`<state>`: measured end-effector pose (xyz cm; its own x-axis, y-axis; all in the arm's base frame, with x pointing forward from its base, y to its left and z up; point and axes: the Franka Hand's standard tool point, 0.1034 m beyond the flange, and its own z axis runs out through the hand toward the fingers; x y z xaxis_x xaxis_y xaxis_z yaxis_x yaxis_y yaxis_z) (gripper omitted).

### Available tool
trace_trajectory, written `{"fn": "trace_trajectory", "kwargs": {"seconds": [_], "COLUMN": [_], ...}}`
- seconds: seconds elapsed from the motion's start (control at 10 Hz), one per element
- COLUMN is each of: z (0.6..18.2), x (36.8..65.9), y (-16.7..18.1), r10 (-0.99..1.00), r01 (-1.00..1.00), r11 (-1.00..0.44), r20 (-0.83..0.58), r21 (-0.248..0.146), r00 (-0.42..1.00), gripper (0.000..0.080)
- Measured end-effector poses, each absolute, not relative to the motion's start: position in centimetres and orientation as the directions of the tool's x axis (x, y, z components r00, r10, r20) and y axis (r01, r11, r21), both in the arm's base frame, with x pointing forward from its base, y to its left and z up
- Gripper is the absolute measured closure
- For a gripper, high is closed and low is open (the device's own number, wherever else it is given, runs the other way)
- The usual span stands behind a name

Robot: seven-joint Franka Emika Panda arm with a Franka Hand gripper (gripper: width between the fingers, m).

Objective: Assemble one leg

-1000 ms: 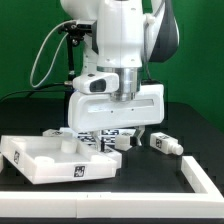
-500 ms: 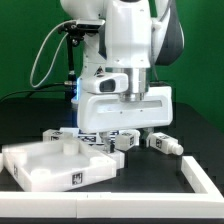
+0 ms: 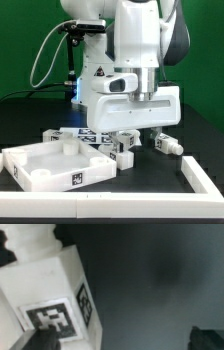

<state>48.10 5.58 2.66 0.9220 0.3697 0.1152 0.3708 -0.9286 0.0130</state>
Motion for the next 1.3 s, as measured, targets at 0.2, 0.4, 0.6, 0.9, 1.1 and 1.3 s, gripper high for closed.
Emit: {"fn": "trace_trajectory", "kwargs": {"seconds": [0.2, 0.4, 0.6, 0.9, 1.1, 1.3], "z": [3.8, 3.5, 3.6, 1.3, 1.2, 1.2], "x": [48.6, 48.5, 49.0, 48.3, 48.3, 48.2], "y": [5.6, 5.1, 3.2, 2.8, 2.7, 2.7], "r10": [0.368, 0.411, 0.427, 0.423, 0.422, 0.422], "r01": [0.369, 0.411, 0.427, 0.422, 0.421, 0.421], "r11": [-0.930, -0.911, -0.904, -0.906, -0.906, -0.906], "r20": [0.117, 0.105, 0.101, 0.097, 0.095, 0.094], "r21": [0.014, 0.017, 0.027, 0.032, 0.032, 0.031], "r00": [0.923, 0.906, 0.899, 0.901, 0.901, 0.901], "gripper": [0.0151, 0.0151, 0.0151, 0.0151, 0.0151, 0.0416]}}
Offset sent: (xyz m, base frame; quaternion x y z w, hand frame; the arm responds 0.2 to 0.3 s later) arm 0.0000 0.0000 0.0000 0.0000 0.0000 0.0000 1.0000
